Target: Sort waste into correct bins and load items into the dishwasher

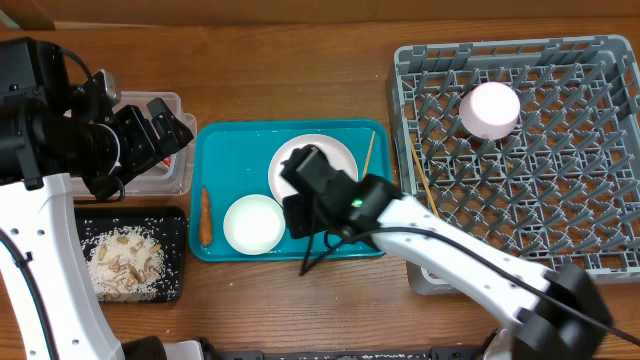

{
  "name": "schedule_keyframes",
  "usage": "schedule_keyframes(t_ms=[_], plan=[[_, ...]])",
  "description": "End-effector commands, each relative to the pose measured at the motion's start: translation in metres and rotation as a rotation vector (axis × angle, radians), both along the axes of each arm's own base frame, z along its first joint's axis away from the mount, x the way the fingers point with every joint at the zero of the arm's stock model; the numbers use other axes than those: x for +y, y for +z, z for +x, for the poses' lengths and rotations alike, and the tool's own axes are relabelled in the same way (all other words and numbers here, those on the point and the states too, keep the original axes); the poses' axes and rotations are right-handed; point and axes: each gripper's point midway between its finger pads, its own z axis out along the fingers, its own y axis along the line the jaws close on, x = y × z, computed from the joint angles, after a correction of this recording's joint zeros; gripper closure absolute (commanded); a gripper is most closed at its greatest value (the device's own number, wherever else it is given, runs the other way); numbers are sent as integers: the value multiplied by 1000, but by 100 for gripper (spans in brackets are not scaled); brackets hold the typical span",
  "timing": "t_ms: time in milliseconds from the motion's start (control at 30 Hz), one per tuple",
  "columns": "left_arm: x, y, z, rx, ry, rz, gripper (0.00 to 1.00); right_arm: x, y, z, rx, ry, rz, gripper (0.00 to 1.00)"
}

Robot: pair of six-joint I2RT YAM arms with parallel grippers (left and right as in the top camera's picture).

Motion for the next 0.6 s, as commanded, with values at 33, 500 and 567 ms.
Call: schedule_keyframes(t_ms=[33,500,567], plan=[[1,2,0,-5,5,-3,0,4,-31,8,-2,-20,-67,62],[1,2,0,-5,5,-3,0,55,-22,-15,109,123,159,62],[1,2,0,-5,5,-3,0,61,-21,-18,84,133,158,60]])
